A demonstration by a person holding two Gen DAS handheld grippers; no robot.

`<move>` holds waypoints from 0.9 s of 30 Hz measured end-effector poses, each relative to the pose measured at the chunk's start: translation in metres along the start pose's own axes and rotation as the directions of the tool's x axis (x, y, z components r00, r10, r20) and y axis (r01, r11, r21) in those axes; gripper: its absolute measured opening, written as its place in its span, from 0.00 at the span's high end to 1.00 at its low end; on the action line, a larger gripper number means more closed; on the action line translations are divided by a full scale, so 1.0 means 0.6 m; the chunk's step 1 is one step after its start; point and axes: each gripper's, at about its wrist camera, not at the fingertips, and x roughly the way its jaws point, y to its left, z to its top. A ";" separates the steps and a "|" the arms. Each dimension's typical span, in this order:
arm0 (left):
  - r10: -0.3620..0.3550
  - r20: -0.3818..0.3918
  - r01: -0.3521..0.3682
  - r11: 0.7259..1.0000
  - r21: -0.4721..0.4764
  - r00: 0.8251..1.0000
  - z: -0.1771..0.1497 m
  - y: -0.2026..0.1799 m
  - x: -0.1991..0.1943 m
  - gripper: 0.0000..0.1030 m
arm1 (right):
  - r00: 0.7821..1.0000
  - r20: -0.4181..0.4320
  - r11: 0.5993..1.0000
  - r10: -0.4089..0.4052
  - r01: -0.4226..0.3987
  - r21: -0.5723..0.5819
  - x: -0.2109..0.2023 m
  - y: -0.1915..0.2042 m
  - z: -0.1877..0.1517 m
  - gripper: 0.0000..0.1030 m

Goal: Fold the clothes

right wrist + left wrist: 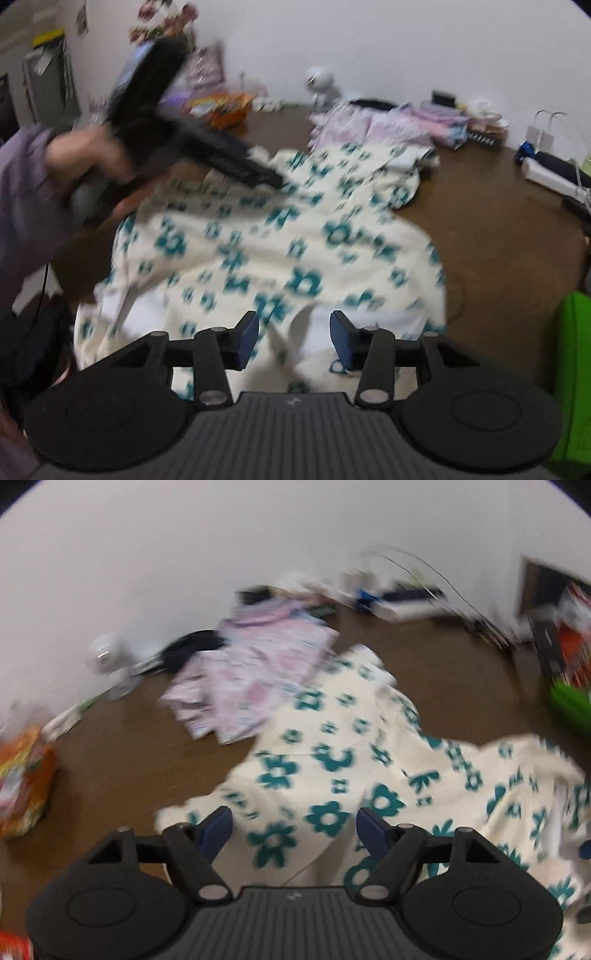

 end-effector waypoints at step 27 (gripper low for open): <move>0.124 0.113 -0.060 0.890 -0.452 0.986 -0.211 0.164 -0.224 0.41 | 0.988 0.037 0.985 0.148 -0.143 -0.100 -0.006 0.035 0.008 0.48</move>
